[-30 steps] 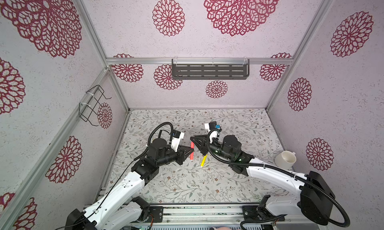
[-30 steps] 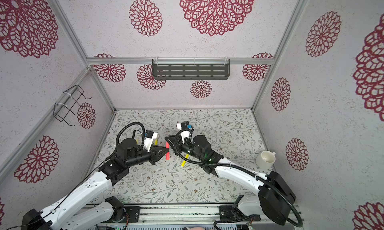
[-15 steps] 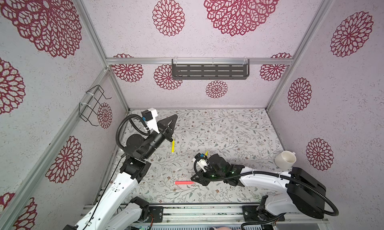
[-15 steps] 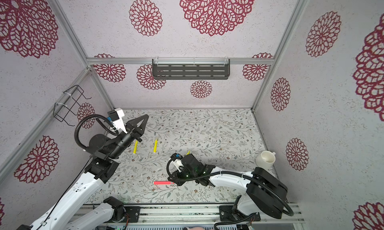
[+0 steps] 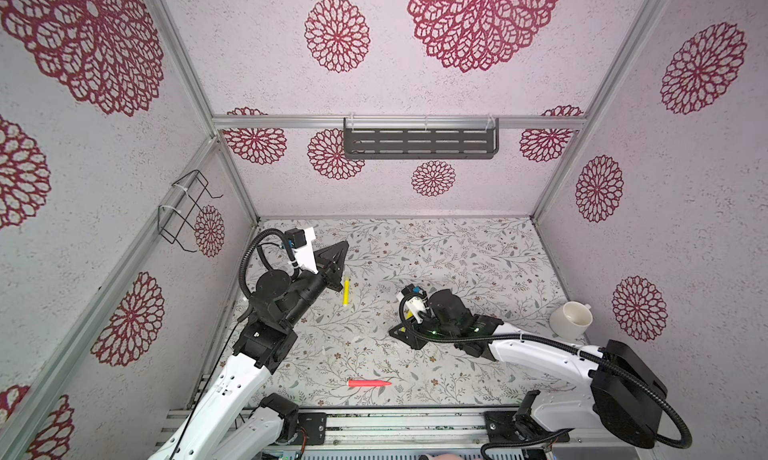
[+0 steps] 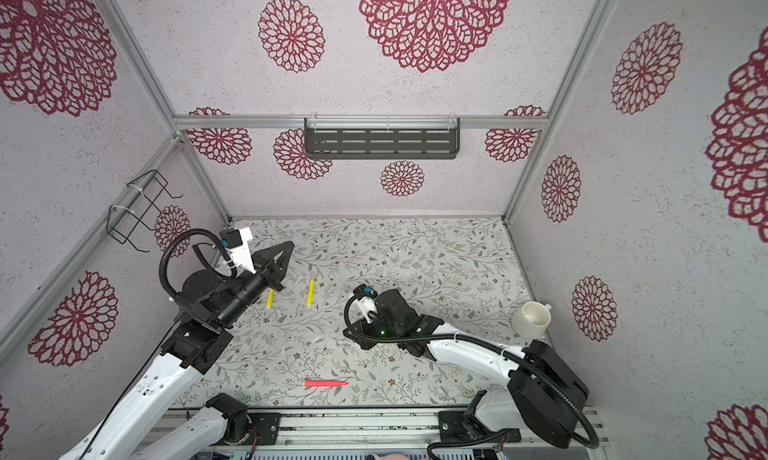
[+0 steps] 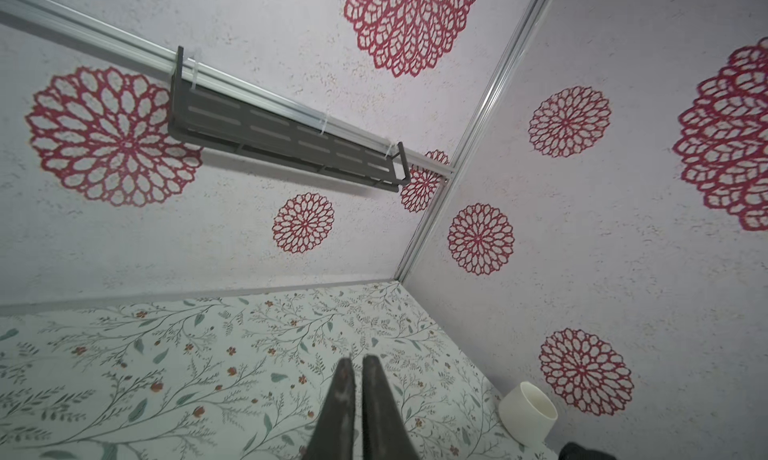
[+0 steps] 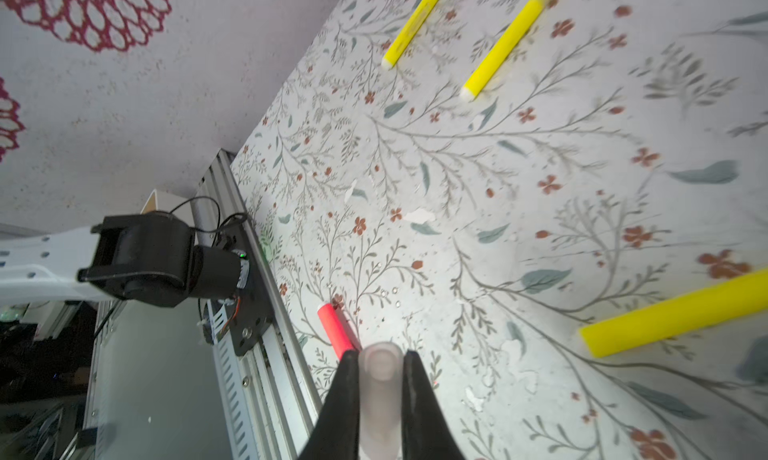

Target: Insert the pens into the pen caps

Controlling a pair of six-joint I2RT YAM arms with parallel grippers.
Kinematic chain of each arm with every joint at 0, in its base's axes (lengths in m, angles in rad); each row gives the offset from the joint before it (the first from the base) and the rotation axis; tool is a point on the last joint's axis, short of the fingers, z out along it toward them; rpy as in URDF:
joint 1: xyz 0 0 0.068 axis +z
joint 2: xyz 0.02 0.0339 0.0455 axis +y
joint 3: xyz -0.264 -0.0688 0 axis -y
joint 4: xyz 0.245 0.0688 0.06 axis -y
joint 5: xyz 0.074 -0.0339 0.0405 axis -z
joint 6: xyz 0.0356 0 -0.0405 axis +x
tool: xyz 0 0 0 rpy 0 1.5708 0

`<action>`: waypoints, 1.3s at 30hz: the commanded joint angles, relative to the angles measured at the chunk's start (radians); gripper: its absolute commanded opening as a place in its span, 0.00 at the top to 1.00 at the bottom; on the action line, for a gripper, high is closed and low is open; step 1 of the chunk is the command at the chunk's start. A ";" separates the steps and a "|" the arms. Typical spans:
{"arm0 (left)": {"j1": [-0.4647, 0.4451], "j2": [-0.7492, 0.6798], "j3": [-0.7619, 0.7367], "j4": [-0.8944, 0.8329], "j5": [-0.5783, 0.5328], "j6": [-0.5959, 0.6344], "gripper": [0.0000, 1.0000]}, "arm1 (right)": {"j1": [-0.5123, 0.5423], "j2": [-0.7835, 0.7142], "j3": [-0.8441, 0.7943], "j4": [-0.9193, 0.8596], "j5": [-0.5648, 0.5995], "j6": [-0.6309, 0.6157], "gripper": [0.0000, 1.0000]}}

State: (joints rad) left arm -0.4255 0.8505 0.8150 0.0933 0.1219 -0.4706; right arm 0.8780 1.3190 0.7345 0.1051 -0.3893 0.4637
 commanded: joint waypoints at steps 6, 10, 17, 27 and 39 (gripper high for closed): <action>-0.198 0.204 0.149 -0.526 -0.036 0.144 0.70 | -0.164 -0.099 0.053 -0.177 0.115 -0.090 1.00; -0.357 0.316 0.205 -0.703 -0.086 0.193 0.63 | -0.312 -0.198 0.098 -0.272 0.174 -0.135 1.00; -0.464 0.379 0.238 -0.869 -0.022 0.223 0.54 | -0.471 -0.312 0.158 -0.295 0.113 -0.184 1.00; -0.694 0.514 0.070 -0.769 -0.025 0.244 0.01 | -0.492 -0.448 0.081 -0.211 0.042 -0.144 1.00; -0.778 0.719 0.154 -0.950 -0.147 0.065 0.03 | -0.492 -0.510 0.012 -0.140 0.001 -0.106 1.00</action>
State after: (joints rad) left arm -1.1950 1.5639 0.9447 -0.7898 0.0334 -0.3450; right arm 0.3904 0.8204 0.7532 -0.1005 -0.3550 0.3260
